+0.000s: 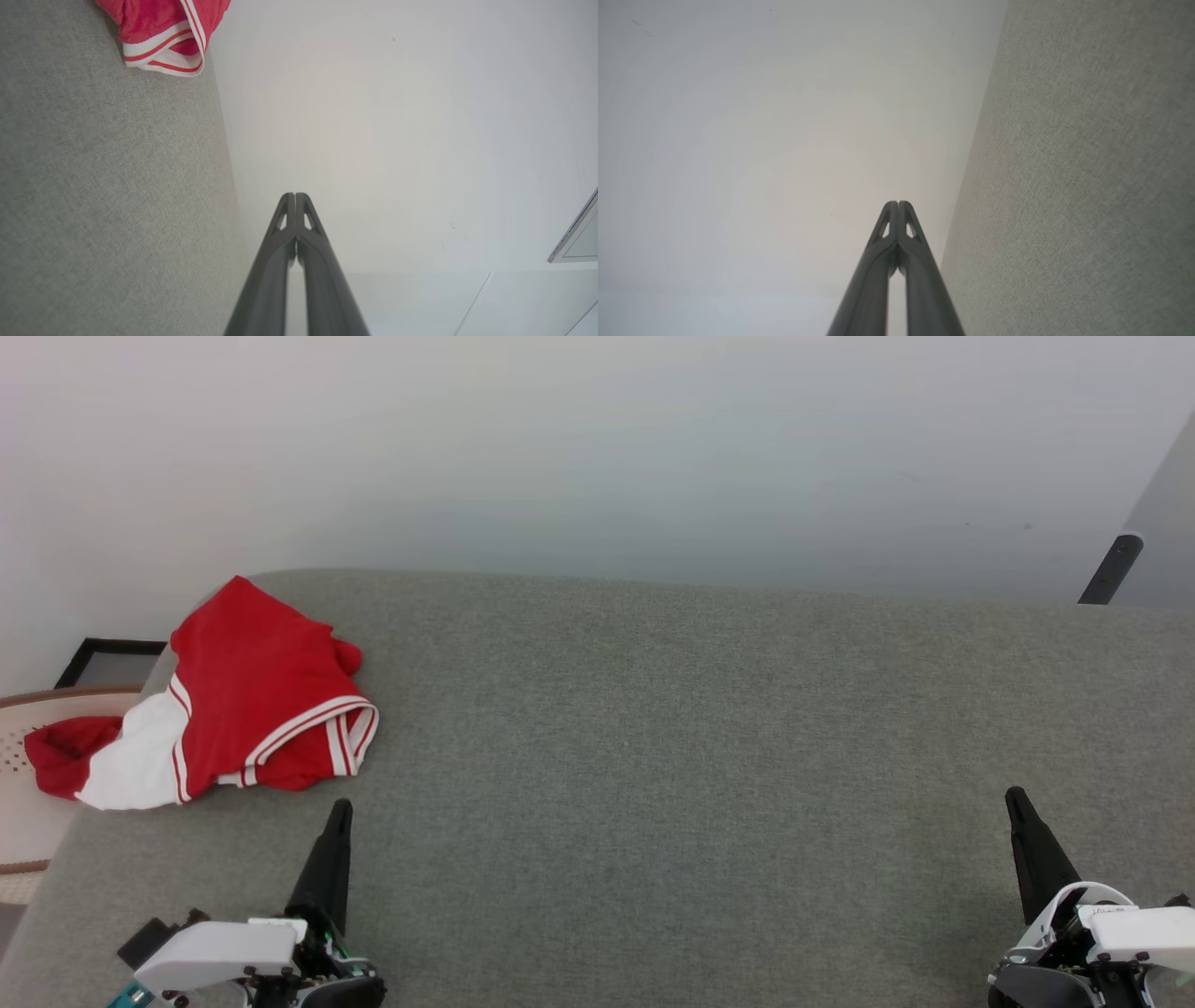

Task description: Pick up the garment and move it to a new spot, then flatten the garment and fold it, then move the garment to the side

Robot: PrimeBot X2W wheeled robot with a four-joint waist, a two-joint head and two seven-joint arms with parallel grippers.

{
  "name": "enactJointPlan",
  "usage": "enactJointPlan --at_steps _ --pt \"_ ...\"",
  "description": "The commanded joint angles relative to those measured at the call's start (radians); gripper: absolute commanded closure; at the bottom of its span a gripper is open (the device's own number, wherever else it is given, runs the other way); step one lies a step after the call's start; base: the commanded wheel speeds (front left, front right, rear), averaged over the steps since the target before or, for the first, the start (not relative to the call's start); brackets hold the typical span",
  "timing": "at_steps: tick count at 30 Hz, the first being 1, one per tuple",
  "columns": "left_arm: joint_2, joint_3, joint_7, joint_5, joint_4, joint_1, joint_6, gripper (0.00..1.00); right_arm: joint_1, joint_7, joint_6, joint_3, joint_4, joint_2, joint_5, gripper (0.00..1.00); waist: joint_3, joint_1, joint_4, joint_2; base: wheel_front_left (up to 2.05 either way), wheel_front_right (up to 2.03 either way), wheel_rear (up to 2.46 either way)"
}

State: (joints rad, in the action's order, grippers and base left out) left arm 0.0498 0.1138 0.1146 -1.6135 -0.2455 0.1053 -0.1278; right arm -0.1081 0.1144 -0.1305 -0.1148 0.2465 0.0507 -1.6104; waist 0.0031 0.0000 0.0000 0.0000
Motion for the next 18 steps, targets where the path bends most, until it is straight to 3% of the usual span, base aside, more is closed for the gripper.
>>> enactJointPlan --at_steps 1,18 --pt "-0.001 0.001 0.001 0.001 0.000 0.009 -0.006 1.00 -0.004 -0.001 0.000 0.003 0.000 -0.002 -0.005 1.00 0.000 0.0000 0.000 0.0000 0.00 0.00 0.00" --pt "-0.001 0.001 0.001 0.001 0.000 0.009 -0.006 1.00 -0.004 -0.001 0.000 0.003 0.000 -0.002 -0.005 1.00 0.000 0.0000 0.000 0.0000 0.00 0.00 0.00"
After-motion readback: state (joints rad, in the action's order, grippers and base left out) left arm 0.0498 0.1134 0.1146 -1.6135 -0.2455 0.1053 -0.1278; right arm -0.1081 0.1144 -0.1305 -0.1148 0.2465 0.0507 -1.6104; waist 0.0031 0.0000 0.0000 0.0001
